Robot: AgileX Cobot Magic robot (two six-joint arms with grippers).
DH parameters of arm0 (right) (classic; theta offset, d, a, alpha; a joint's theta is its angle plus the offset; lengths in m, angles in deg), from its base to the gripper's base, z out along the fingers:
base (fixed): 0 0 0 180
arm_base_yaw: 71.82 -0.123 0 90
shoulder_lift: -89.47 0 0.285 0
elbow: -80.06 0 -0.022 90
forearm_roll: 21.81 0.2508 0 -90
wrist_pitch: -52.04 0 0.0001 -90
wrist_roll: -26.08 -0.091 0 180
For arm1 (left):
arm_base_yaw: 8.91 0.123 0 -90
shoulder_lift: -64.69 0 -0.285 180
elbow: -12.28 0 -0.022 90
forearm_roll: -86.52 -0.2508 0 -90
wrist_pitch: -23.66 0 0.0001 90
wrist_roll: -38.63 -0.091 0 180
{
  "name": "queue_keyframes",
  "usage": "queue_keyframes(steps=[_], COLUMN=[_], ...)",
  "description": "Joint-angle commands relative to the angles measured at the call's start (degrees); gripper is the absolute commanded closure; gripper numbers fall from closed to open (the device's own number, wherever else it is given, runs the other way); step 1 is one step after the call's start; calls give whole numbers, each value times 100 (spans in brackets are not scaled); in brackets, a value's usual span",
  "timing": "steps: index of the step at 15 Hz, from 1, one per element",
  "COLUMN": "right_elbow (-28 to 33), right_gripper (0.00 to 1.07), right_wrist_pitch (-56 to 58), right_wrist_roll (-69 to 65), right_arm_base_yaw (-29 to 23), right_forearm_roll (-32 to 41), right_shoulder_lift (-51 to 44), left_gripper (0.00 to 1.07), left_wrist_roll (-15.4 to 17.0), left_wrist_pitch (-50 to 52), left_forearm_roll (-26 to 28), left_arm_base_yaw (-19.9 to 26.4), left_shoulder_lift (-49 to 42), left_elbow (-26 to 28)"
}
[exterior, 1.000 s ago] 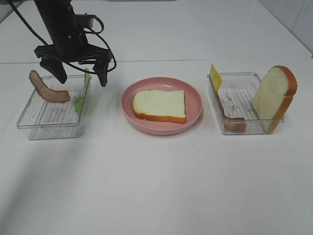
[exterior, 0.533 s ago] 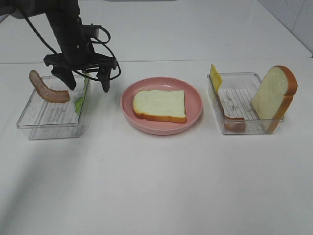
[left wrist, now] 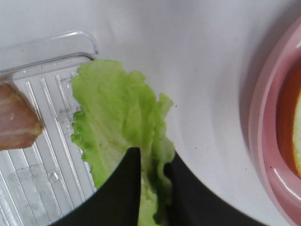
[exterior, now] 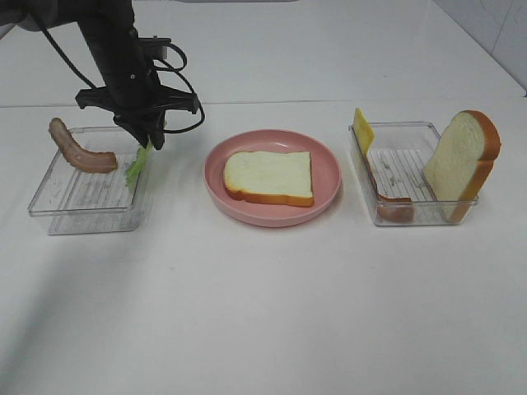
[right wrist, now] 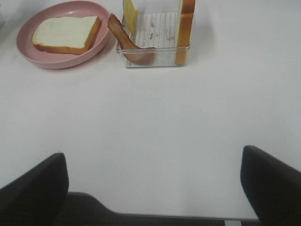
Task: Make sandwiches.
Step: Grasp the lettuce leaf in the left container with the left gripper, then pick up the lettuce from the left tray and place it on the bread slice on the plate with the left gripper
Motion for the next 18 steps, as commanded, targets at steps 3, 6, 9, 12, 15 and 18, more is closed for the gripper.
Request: queue_keyframes(steps=[3, 6, 9, 12, 15, 18], right_elbow=[23, 23, 23, 23, 23, 23], right_gripper=[11, 11, 11, 11, 11, 11], right_wrist_pitch=[-40, -40, -40, -40, -40, -40], right_wrist_roll=[17, 17, 17, 17, 17, 17], right_arm_base_yaw=[11, 11, 11, 11, 11, 11], right_forearm_roll=[17, 17, 11, 11, 11, 11], right_shoulder_lift=[-172, -172, -166, -166, -166, -166], left_gripper=[107, 107, 107, 107, 107, 107], left_wrist_roll=[6, 17, 40, 40, -286, -751], left_wrist_pitch=[23, -573, -802, -802, -710, -292], left_forearm_roll=[40, 40, 332, 842, 1707, 2515], left_arm_base_yaw=[-34, -46, -149, -241, -521, -785], left_shoulder_lift=[11, 11, -258, -636, -808, -590], left_elbow=[17, 464, 682, 682, 693, 693])
